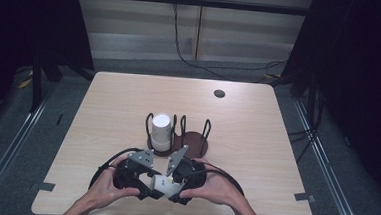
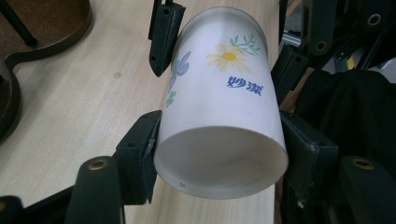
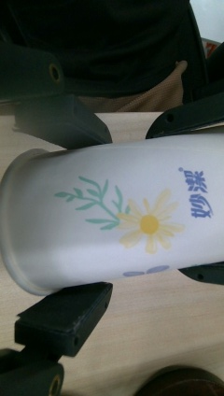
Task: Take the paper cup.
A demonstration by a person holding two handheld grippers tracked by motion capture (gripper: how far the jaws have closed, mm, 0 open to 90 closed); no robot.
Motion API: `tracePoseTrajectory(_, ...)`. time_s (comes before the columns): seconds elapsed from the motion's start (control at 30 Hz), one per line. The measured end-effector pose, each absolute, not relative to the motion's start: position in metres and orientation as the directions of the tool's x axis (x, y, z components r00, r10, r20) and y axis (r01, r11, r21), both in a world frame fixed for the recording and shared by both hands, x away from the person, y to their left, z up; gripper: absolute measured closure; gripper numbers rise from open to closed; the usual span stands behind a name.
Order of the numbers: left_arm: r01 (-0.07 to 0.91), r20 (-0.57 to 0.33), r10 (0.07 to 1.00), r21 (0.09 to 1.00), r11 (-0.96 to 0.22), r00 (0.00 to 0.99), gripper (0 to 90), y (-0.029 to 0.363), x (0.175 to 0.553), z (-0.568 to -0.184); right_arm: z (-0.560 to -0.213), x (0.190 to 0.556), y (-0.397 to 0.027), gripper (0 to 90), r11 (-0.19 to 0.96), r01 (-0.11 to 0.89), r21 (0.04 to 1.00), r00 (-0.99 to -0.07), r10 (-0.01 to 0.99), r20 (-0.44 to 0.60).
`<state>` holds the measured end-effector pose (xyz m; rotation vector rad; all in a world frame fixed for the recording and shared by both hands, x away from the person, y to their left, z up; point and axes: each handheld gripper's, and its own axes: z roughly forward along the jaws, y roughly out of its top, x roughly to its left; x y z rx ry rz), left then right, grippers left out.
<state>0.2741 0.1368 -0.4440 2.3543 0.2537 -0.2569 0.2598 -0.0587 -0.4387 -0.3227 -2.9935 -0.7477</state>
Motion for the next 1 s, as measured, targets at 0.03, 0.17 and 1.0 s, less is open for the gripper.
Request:
tracePoseTrajectory(0.03,0.256,-0.256,0.108,0.664,-0.703,0.961,36.7,0.137,0.274,-0.444,-0.438,0.260,-0.059,24.8,0.861,0.210,0.463,-0.978,0.191,0.089)
tracePoseTrajectory(0.17,0.263,-0.252,0.121,0.667,-0.697,0.960,36.8,0.137,0.273,-0.444,-0.438,0.261,-0.061,21.9,0.848,0.221,0.482,-0.975,0.201,0.093)
tracePoseTrajectory(1.0,0.306,-0.257,0.173,0.690,-0.656,0.951,36.8,0.152,0.272,-0.443,-0.431,0.266,-0.080,16.1,0.744,0.281,0.606,-0.957,0.266,0.117)
